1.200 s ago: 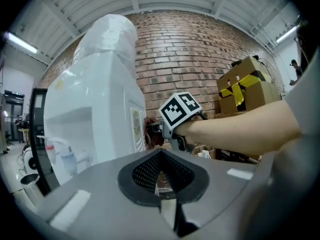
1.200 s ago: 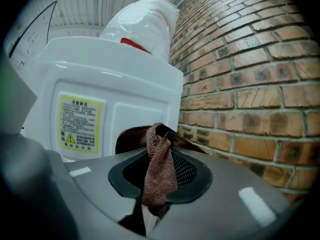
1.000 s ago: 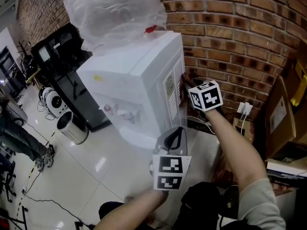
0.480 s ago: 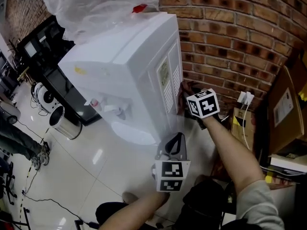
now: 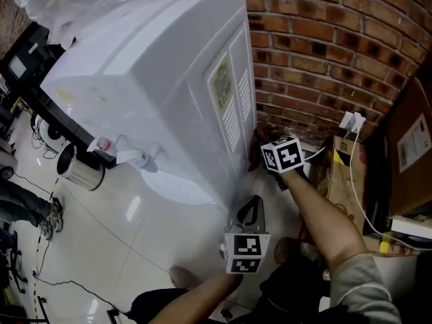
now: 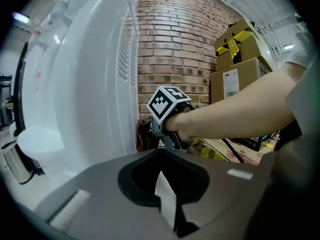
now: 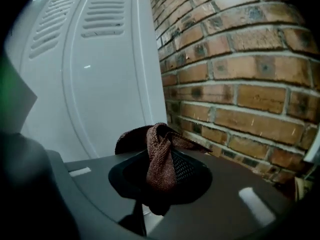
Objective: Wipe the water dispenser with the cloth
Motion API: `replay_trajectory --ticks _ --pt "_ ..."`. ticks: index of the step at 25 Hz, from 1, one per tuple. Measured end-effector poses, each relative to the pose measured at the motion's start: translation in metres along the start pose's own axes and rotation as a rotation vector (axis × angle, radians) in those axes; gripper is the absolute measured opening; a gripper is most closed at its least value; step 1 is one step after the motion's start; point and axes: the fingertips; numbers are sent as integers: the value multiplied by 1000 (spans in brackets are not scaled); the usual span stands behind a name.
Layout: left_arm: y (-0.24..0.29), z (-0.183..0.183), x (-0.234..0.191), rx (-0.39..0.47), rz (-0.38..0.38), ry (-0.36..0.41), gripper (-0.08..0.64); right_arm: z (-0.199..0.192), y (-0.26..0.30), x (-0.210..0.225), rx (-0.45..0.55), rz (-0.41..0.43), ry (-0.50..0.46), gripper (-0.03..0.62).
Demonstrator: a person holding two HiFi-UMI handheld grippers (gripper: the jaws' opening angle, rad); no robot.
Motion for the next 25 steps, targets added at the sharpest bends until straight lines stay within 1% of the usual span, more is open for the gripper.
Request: replay_trajectory --ticks 3,10,13,19,22,25 --pt "14 -25 -2 -28 -13 -20 0 -34 21 3 -59 -8 18 89" --pt "33 -80 -5 -126 -37 -61 0 -110 65 7 -209 -43 67 86" --pt "38 -97 -1 -159 -53 -67 0 -138 83 9 -245 -46 101 86" --pt "40 -132 -3 -232 -54 -90 0 -194 113 10 -320 -62 169 86" --pt "42 -143 -4 -254 -60 -90 0 -214 122 8 -358 -50 185 86" --pt "43 -152 -3 -274 -64 -92 0 -228 130 9 -369 -55 206 87"
Point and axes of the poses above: the fingertips, and each gripper's own axes: y forward along the fingers, x to its right, z out of its top, and after that the axes turned 7 degrees about -z, right-handed
